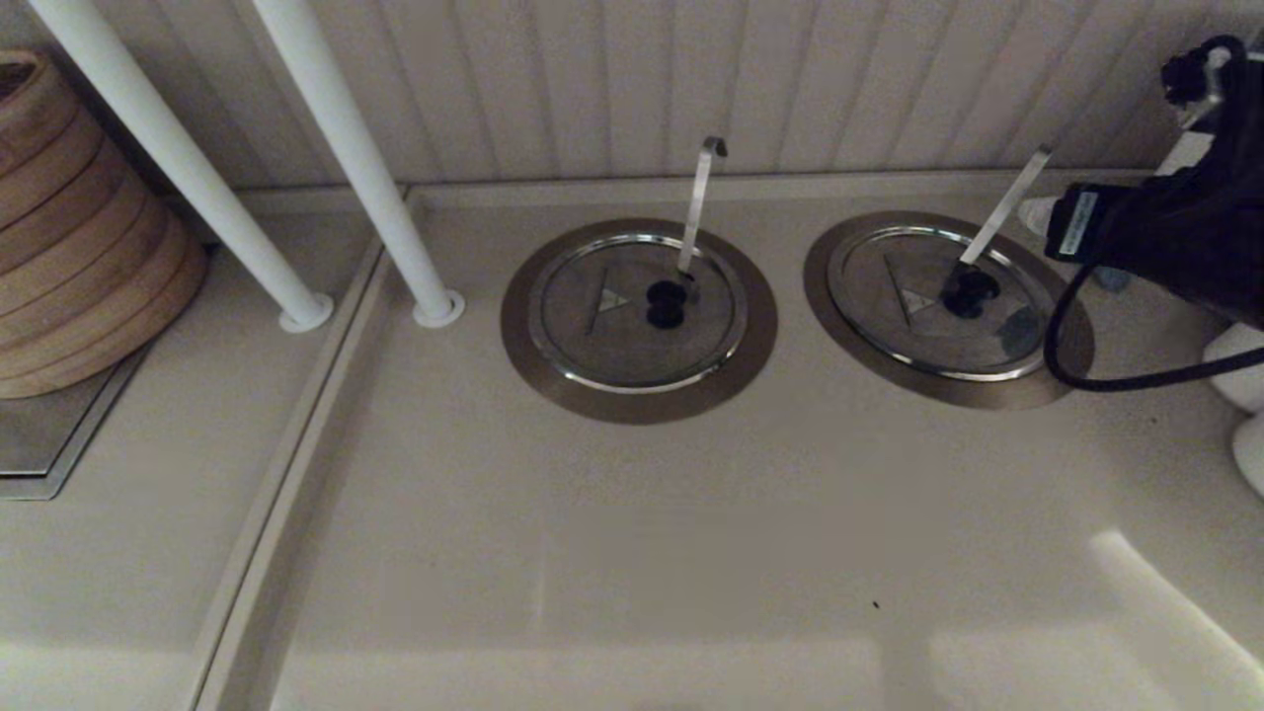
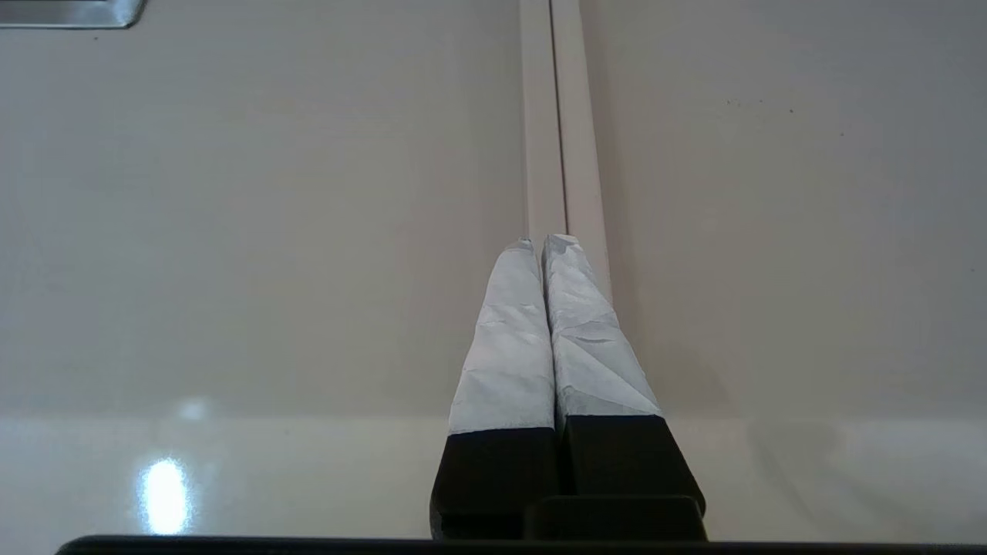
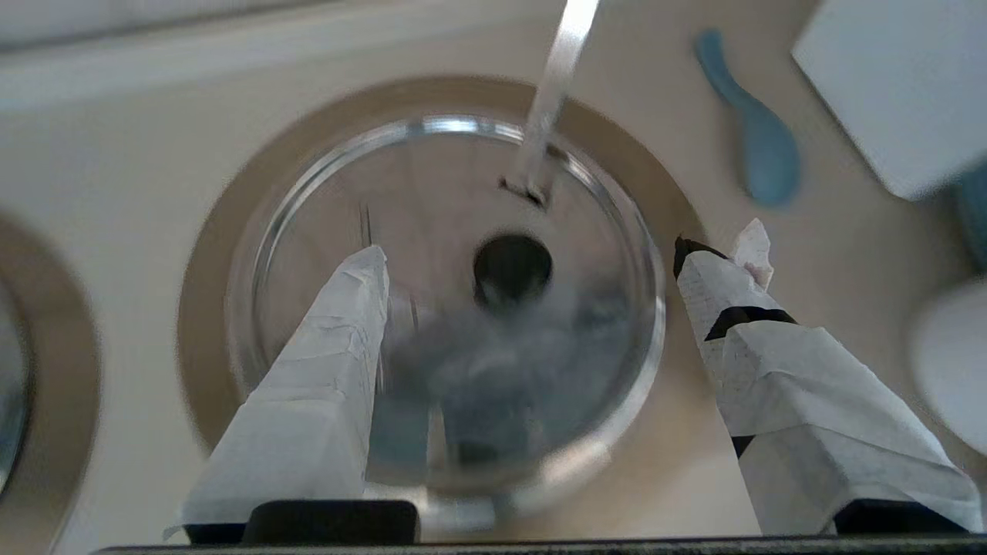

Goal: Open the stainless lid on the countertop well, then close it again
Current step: Open the lid

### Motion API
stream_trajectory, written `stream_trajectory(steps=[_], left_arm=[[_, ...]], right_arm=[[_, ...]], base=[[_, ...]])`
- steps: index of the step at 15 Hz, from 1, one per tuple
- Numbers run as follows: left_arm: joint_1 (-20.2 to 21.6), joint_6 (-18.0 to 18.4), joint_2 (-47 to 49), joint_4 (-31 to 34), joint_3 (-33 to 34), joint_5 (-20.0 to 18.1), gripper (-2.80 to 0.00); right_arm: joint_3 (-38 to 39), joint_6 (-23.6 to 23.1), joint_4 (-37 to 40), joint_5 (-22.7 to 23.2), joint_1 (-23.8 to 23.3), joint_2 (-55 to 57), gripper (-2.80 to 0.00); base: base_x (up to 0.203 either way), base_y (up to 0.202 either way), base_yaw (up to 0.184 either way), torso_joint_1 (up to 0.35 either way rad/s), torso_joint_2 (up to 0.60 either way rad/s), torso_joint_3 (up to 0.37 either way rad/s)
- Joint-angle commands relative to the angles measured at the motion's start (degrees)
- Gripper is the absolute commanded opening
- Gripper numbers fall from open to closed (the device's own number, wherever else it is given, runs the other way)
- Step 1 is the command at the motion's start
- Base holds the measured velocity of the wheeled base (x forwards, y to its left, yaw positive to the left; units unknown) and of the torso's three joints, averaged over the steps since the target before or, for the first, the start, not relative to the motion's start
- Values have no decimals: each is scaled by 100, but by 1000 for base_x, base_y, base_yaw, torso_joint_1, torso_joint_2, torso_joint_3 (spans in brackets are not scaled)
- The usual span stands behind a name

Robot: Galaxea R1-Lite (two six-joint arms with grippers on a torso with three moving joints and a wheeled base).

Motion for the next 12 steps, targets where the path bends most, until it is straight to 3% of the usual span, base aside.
stream_trajectory(steps=[1, 3, 6, 12], left_arm=[[-2, 1, 6, 6, 0, 0, -280], [-2, -5, 6, -2, 0, 3, -280], [-2, 1, 6, -2, 0, 8, -280], [-2, -6, 6, 1, 0, 0, -280]], right_arm=[[-4, 17, -520, 154, -128, 524, 0], [23, 172, -961, 638, -332, 699, 0], [109, 850, -1777, 1653, -714, 1068, 0], [105, 755, -2404, 1515, -852, 1616, 0]], base=[[0, 0, 0, 0, 0, 0], [0, 0, 0, 0, 0, 0], [0, 0, 0, 0, 0, 0], [0, 0, 0, 0, 0, 0]])
